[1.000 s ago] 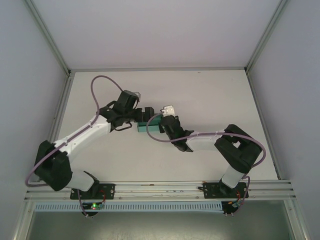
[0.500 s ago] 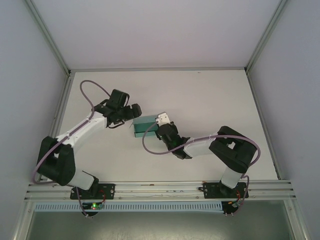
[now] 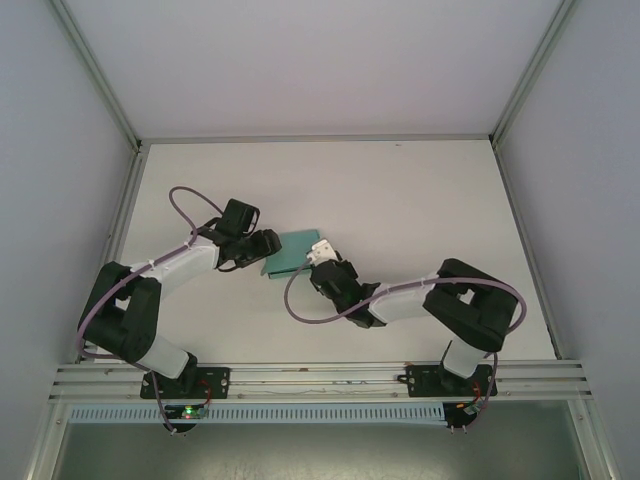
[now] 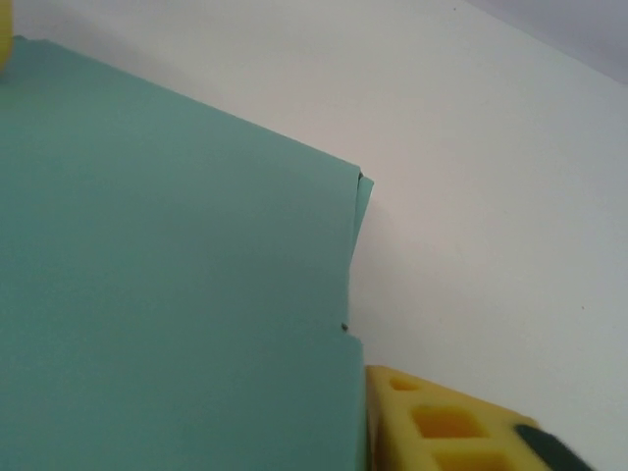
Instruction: Assemble paper box
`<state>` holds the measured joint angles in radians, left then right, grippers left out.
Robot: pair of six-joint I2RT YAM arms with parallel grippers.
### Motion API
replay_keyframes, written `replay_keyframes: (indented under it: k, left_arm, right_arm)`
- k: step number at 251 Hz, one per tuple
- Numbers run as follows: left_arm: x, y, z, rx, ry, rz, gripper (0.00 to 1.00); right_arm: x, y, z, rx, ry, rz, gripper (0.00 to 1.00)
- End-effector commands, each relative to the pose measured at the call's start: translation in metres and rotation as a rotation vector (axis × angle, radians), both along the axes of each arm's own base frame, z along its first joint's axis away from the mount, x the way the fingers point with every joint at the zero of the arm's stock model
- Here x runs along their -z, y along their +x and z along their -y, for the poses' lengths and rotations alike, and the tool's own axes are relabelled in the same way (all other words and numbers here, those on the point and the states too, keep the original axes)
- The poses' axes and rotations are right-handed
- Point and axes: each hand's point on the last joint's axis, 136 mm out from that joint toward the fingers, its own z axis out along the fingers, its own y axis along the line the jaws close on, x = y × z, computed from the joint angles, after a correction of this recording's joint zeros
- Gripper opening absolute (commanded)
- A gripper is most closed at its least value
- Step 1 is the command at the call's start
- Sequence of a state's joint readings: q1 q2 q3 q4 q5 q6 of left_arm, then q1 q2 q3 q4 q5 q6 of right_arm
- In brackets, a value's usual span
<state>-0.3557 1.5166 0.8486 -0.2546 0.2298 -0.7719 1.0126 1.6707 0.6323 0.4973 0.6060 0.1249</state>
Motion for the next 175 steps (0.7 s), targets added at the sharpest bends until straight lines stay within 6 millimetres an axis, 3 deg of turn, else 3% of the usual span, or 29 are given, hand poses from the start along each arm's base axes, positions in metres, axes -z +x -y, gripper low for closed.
replay_keyframes:
  k: [1,57,95,111,175]
  left_arm:
    - [0.015,-0.004,-0.012,-0.033,0.033,-0.012,0.62]
    - [0.025,0.006,-0.011,-0.020,-0.020,0.010,0.60]
    - [0.030,0.015,-0.011,0.008,-0.036,0.042,0.58]
    - [0.036,0.017,-0.012,0.016,-0.037,0.033,0.51]
    - [0.034,0.017,0.001,0.091,-0.160,0.115,0.42]
  right_arm:
    - [-0.021,-0.009,0.001,-0.024,0.041,-0.003,0.42]
    - [-0.018,-0.033,0.029,-0.041,0.022,-0.083,0.68]
    - [-0.019,-0.032,0.038,-0.058,0.073,-0.152,0.84]
    - [-0.024,-0.028,0.040,-0.064,0.100,-0.173,0.98]
    - [-0.063,0.005,0.054,-0.026,0.370,-0.217,0.99]
